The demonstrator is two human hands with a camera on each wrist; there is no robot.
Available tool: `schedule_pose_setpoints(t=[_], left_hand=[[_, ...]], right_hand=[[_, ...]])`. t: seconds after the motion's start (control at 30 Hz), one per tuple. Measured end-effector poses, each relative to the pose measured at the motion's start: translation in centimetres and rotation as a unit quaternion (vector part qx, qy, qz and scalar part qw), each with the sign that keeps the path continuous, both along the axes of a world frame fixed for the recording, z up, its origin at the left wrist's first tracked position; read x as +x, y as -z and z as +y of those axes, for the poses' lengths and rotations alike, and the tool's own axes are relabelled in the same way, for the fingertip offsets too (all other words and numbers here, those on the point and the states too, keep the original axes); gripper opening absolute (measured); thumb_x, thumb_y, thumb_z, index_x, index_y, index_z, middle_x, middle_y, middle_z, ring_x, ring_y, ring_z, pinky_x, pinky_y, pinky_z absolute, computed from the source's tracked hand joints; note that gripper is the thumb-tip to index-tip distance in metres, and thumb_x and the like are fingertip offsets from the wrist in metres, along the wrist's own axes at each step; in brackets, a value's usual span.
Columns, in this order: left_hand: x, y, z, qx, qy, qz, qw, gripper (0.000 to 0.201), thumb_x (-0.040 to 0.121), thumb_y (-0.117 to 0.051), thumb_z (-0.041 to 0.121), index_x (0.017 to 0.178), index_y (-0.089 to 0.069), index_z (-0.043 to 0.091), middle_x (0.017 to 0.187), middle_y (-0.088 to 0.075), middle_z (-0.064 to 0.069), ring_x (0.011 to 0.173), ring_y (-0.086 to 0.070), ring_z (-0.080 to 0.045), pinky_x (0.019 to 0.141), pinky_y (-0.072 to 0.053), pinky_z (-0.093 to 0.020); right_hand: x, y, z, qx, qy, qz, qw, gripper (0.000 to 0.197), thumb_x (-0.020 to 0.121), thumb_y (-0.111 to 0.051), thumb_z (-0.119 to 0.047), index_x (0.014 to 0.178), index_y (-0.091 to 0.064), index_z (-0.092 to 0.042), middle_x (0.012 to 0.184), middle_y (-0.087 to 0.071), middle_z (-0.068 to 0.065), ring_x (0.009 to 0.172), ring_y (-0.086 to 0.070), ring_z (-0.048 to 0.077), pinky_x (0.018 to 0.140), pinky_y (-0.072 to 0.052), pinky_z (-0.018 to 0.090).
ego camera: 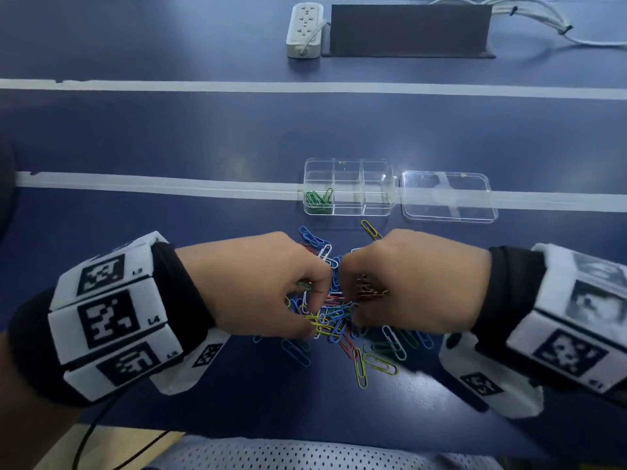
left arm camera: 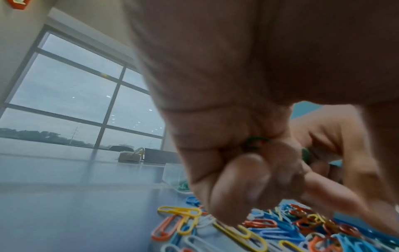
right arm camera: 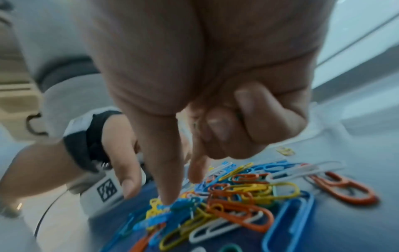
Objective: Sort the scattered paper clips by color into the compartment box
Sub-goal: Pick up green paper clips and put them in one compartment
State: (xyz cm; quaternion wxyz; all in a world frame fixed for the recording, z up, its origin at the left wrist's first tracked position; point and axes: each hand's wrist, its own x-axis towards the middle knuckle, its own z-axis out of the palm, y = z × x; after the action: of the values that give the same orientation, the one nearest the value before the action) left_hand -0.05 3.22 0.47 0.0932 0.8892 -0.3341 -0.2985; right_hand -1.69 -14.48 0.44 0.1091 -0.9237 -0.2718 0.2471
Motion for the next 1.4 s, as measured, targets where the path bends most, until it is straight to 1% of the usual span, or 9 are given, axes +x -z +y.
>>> schedule_pose_setpoints(t=[0.1, 0.23, 0.57, 0.77, 0.87, 1.0, 1.1, 1.27, 1.4], left_hand=[[-0.4, -0.1, 0.0, 0.026, 0.013, -0.003, 1.0, 0.017, 0.071, -0.066, 0.044, 0.08, -0.055, 0.036, 0.066, -0.048, 0.012, 0.065, -0.047, -0.002, 0.06, -0.037, -0.019], [-0.7, 0.3, 0.1, 0.053, 0.026, -0.008, 0.998, 0.021, 0.074, -0.065, 0.038, 0.094, -0.06, 0.034, 0.085, -0.06, 0.007, 0.082, -0.055, -0.011, 0.076, -0.048, -0.029], [-0.6, 0.4, 0.7, 0.012, -0.002, -0.027, 1.0, 0.015, 0.079, -0.061, 0.03, 0.085, -0.048, 0.035, 0.066, -0.046, 0.007, 0.062, -0.041, -0.001, 0.063, -0.039, -0.026], [-0.5, 0.5, 0.7, 0.037, 0.004, -0.024, 0.999, 0.016, 0.08, -0.06, 0.035, 0.095, -0.059, 0.034, 0.084, -0.059, 0.007, 0.079, -0.051, -0.01, 0.078, -0.049, -0.034], [-0.7, 0.5, 0.7, 0.044, 0.005, -0.027, 0.999, 0.022, 0.08, -0.061, 0.036, 0.102, -0.056, 0.038, 0.087, -0.057, 0.01, 0.084, -0.052, -0.012, 0.081, -0.049, -0.034], [-0.9, 0.5, 0.9, 0.025, 0.01, -0.05, 0.998, 0.021, 0.08, -0.06, 0.035, 0.097, -0.048, 0.037, 0.068, -0.042, 0.01, 0.068, -0.041, -0.008, 0.069, -0.042, -0.029], [-1.0, 0.4, 1.1, 0.019, 0.018, -0.061, 0.998, 0.015, 0.079, -0.058, 0.037, 0.091, -0.05, 0.035, 0.075, -0.049, 0.01, 0.072, -0.043, -0.008, 0.072, -0.046, -0.03], [-1.1, 0.5, 0.9, 0.057, 0.048, -0.065, 0.995, 0.022, 0.084, -0.053, 0.041, 0.105, -0.056, 0.042, 0.092, -0.05, 0.016, 0.1, -0.054, -0.01, 0.082, -0.044, -0.026], [-1.4, 0.8, 0.9, 0.051, 0.062, -0.089, 0.993, 0.018, 0.085, -0.047, 0.036, 0.098, -0.059, 0.037, 0.082, -0.045, 0.014, 0.093, -0.056, -0.011, 0.072, -0.042, -0.023]], right_hand=[[-0.2, 0.3, 0.9, -0.016, -0.007, -0.022, 1.0, 0.014, 0.077, -0.062, -0.038, 0.088, -0.063, -0.03, 0.077, -0.055, -0.006, 0.081, -0.058, 0.022, 0.07, -0.048, 0.03], [0.1, 0.3, 0.9, -0.013, -0.01, -0.032, 0.999, 0.017, 0.082, -0.053, -0.031, 0.085, -0.068, -0.023, 0.083, -0.069, 0.002, 0.072, -0.053, 0.022, 0.069, -0.047, 0.029], [0.9, -0.6, -0.4, -0.01, 0.029, -0.059, 0.998, 0.018, 0.083, -0.055, -0.035, 0.087, -0.069, -0.025, 0.071, -0.059, -0.005, 0.074, -0.054, 0.018, 0.071, -0.047, 0.028], [0.4, 0.0, 0.5, -0.028, 0.018, -0.042, 0.999, 0.013, 0.079, -0.06, -0.035, 0.085, -0.066, -0.026, 0.076, -0.058, 0.0, 0.081, -0.061, 0.026, 0.074, -0.054, 0.035], [0.5, -0.4, 0.1, -0.025, 0.017, -0.046, 0.999, 0.013, 0.079, -0.056, -0.035, 0.078, -0.064, -0.023, 0.062, -0.05, -0.008, 0.066, -0.05, 0.017, 0.065, -0.045, 0.026], [0.2, -1.5, -1.0, 0.01, 0.04, -0.014, 0.999, 0.02, 0.068, -0.048, -0.042, 0.066, -0.048, -0.022, 0.053, -0.046, -0.006, 0.052, -0.044, 0.007, 0.052, -0.034, 0.018], [-0.6, -1.6, -1.8, 0.013, 0.042, 0.042, 0.998, 0.018, 0.065, -0.056, -0.039, 0.065, -0.049, -0.023, 0.053, -0.051, -0.007, 0.053, -0.048, 0.002, 0.049, -0.035, 0.016], [-2.0, -1.4, -2.7, 0.004, 0.004, 0.059, 0.998, 0.02, 0.077, -0.053, -0.025, 0.094, -0.057, -0.034, 0.066, -0.059, -0.013, 0.064, -0.053, 0.0, 0.061, -0.042, 0.013], [-2.8, -0.7, -2.4, -0.031, -0.04, 0.024, 0.998, 0.029, 0.084, -0.044, -0.023, 0.107, -0.058, -0.032, 0.104, -0.062, -0.007, 0.097, -0.057, 0.018, 0.085, -0.047, 0.034]])
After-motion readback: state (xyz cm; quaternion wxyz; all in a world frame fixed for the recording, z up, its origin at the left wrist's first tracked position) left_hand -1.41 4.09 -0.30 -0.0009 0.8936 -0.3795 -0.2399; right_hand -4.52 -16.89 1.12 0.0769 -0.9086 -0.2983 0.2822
